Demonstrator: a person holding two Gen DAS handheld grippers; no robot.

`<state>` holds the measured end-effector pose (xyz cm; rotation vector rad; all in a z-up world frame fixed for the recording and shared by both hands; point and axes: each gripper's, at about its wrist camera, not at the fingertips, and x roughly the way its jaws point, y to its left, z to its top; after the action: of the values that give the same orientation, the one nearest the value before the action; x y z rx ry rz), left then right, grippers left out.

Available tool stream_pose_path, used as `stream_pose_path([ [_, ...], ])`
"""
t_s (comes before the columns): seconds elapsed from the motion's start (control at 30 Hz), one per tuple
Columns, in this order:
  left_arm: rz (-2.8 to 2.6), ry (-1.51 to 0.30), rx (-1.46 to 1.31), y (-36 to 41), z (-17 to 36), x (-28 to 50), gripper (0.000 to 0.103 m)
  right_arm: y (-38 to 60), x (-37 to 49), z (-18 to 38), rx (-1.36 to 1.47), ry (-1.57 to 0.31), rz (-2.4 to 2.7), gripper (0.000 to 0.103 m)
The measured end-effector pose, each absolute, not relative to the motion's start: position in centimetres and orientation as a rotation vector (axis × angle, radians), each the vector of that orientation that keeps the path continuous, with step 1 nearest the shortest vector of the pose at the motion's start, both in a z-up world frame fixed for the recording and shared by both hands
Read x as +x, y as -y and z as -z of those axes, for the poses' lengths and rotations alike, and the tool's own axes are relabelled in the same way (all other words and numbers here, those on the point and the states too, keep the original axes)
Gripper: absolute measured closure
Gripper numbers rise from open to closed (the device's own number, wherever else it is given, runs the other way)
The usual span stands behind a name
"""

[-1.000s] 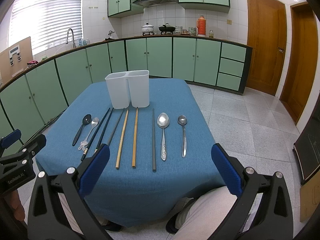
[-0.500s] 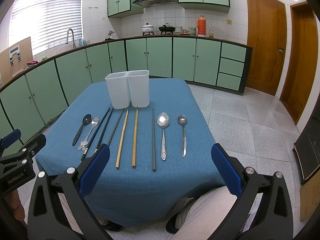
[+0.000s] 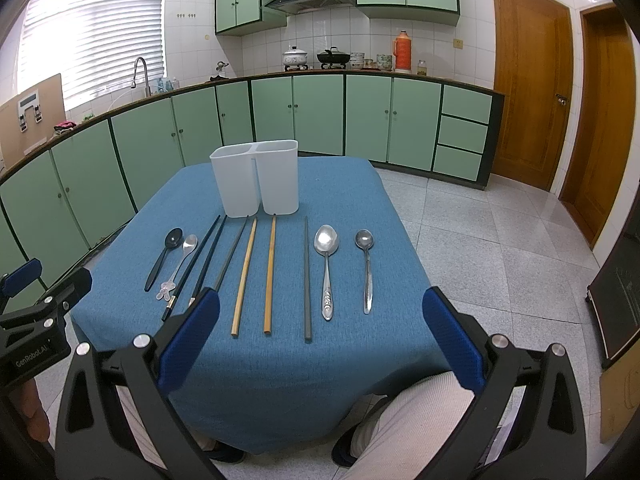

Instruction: Organize utensils

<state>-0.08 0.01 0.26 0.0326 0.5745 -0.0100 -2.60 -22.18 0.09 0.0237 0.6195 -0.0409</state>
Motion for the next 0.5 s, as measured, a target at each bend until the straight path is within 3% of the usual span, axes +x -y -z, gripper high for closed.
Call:
stream_pose_path([
  [0.5,0.002,-0.582,0.023,-0.8,-1.4,0.0,0.006,22.0,-2.0,-0.9,0.028,-0.626,0.057,0.005],
])
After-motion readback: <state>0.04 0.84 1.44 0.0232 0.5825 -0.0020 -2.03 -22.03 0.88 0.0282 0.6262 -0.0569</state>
